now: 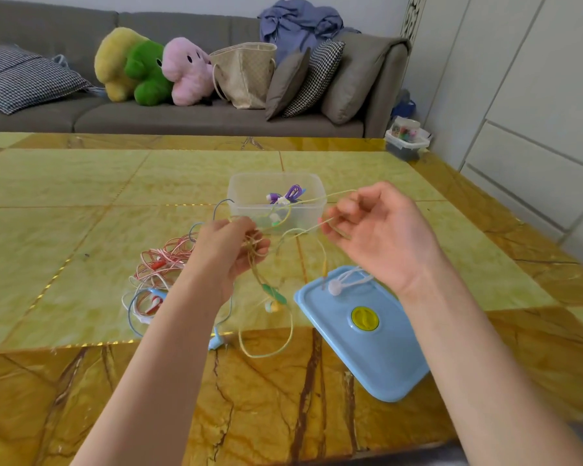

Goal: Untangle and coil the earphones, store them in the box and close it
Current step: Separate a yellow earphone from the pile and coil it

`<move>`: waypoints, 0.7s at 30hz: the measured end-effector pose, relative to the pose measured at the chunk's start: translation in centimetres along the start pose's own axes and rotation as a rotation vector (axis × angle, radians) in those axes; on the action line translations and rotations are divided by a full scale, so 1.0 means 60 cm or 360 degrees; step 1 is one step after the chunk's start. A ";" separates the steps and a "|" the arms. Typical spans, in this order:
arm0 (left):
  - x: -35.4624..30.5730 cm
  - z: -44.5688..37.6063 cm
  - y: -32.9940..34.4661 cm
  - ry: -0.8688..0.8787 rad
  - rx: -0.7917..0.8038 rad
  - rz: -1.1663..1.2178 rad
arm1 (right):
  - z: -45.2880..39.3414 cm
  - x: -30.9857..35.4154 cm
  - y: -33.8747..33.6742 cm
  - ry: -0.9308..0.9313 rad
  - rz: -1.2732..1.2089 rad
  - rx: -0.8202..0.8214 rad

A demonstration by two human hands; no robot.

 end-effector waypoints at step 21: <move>-0.010 -0.008 0.001 -0.0071 0.0193 0.0389 | -0.008 -0.015 -0.019 -0.0277 0.1626 -0.0342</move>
Point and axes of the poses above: each hand's wrist, its own z-axis away from the middle knuckle, its own y-axis out of the palm, x = y × z, the point moved 3 cm from there along -z, towards the middle knuckle, and after that the axes turned 5 degrees about z, right-handed, at the moved point
